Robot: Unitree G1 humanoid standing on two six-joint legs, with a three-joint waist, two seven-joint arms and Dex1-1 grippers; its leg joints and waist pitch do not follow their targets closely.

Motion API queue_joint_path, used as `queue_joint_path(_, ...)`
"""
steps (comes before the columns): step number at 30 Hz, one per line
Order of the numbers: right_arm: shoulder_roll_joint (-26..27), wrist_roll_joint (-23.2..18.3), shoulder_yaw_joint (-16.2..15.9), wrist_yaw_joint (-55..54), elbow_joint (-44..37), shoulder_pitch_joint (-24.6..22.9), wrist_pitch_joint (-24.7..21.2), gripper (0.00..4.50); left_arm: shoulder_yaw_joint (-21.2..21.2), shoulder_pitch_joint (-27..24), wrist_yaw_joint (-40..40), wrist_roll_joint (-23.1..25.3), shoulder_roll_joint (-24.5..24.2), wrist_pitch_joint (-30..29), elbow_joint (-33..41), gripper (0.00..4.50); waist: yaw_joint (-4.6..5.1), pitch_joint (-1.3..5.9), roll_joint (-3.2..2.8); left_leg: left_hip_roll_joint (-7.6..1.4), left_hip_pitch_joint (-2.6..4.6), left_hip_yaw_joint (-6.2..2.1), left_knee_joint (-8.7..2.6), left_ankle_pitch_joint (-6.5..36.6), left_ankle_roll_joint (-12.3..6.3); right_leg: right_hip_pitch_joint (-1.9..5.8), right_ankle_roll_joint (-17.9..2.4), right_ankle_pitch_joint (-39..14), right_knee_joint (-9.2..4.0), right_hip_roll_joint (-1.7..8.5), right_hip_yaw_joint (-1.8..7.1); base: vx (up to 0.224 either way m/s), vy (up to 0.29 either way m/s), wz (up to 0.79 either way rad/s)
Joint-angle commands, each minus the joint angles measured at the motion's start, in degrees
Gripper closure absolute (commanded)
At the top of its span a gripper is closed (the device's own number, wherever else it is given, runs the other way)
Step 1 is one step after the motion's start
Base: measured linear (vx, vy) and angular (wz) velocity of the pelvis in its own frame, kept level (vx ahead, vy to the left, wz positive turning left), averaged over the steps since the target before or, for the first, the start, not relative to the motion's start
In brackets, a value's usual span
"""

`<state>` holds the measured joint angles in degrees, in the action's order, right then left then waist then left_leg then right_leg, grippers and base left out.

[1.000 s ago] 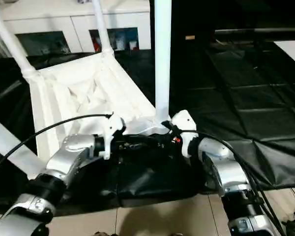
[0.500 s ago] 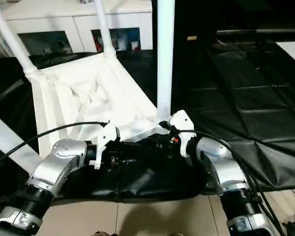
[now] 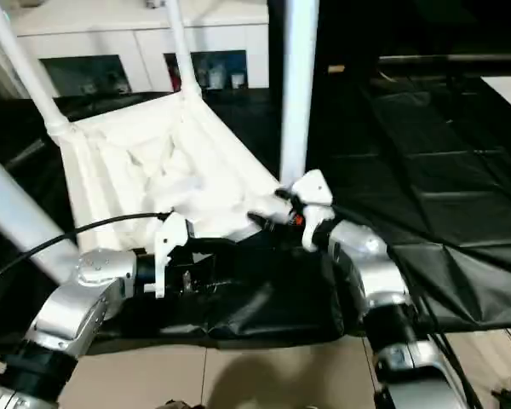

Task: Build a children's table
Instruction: Rotate table base

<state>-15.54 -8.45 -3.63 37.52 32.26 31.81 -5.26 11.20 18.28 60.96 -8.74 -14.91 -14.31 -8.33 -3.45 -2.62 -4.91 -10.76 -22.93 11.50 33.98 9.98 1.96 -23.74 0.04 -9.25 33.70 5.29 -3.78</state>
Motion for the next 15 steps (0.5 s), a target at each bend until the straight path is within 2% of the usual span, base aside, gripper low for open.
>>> queue_joint_path(1,-0.5,0.7,3.1,-3.5,1.5,1.4,1.6,0.54,-1.1,-0.1,-0.5,-0.1,-1.0,-0.5,1.2,0.02,0.22,3.59,0.91,-2.27,1.68,-1.02,-3.95,12.3,-2.88,2.46,-12.4,-14.7,-3.75,2.68,2.06,0.0,0.0,0.0)
queue_joint_path(4,-1.1,2.0,5.1,-11.7,10.3,6.1,4.5,0.54,-1.0,-0.2,-0.7,-0.5,-1.4,-1.1,1.9,0.02,0.23,3.43,0.67,-2.19,1.83,-1.02,-3.94,14.0,-1.86,2.19,-12.2,-17.3,-3.98,2.74,2.08,0.0,0.0,0.0)
queue_joint_path(5,-1.3,2.4,6.0,-15.0,13.7,7.9,5.4,0.54,-0.9,-0.1,-0.8,-0.7,-1.4,-1.3,2.2,0.02,0.18,3.48,0.45,-2.11,2.12,-0.96,-3.83,14.8,-1.26,2.05,-12.1,-18.3,-4.07,2.72,2.09,0.0,0.0,0.0)
queue_joint_path(6,-1.3,2.4,6.0,-15.0,13.7,7.9,5.4,0.54,-0.9,-0.1,-0.8,-0.7,-1.4,-1.3,2.2,0.02,0.27,3.37,0.49,-2.11,2.16,-0.99,-3.93,15.7,-0.72,1.99,-11.8,-19.2,-4.16,2.68,2.09,0.0,0.0,0.0)
queue_joint_path(7,-1.6,2.9,7.0,-19.2,17.5,9.8,6.7,0.54,-0.7,0.0,-0.6,-0.9,-1.4,-1.4,2.4,0.02,0.14,3.43,0.22,-2.07,2.22,-1.04,-3.94,15.8,-0.55,2.1,-11.5,-19.1,-4.11,2.61,2.02,0.0,0.0,0.0)
queue_joint_path(9,-2.1,2.8,8.9,-25.5,22.3,12.2,7.8,0.54,-0.5,0.1,-0.7,-1.0,-1.4,-1.5,2.5,0.02,0.52,3.53,0.35,-1.91,1.97,-1.14,-3.97,15.8,0.27,2.29,-11.6,-18.0,-3.85,2.58,1.87,0.0,0.0,0.0)
queue_joint_path(11,-3.0,2.6,10.4,-31.8,26.3,14.2,8.9,0.54,-0.1,0.0,-0.7,-1.3,-1.6,-1.4,2.8,0.02,0.81,3.61,0.57,-1.71,1.62,-1.12,-3.87,15.4,-0.14,2.67,-11.4,-16.7,-3.73,2.54,1.78,0.0,0.0,0.0)
queue_joint_path(13,-3.5,3.0,10.5,-34.5,28.0,15.0,9.8,0.54,0.0,-0.2,-0.7,-1.5,-1.8,-1.5,3.1,0.02,0.96,3.76,0.67,-1.61,1.57,-1.03,-3.61,14.1,-0.98,2.65,-11.8,-15.1,-3.6,2.57,1.76,0.0,0.0,0.0)
queue_joint_path(15,-3.8,3.6,10.2,-36.0,28.9,15.5,10.4,0.54,0.0,-0.6,-0.3,-1.8,-2.3,-1.4,3.6,0.02,1.33,3.91,0.83,-1.48,1.03,-0.98,-3.32,12.1,-2.32,3.01,-12.5,-12.7,-3.25,2.63,1.66,0.0,0.0,0.0)
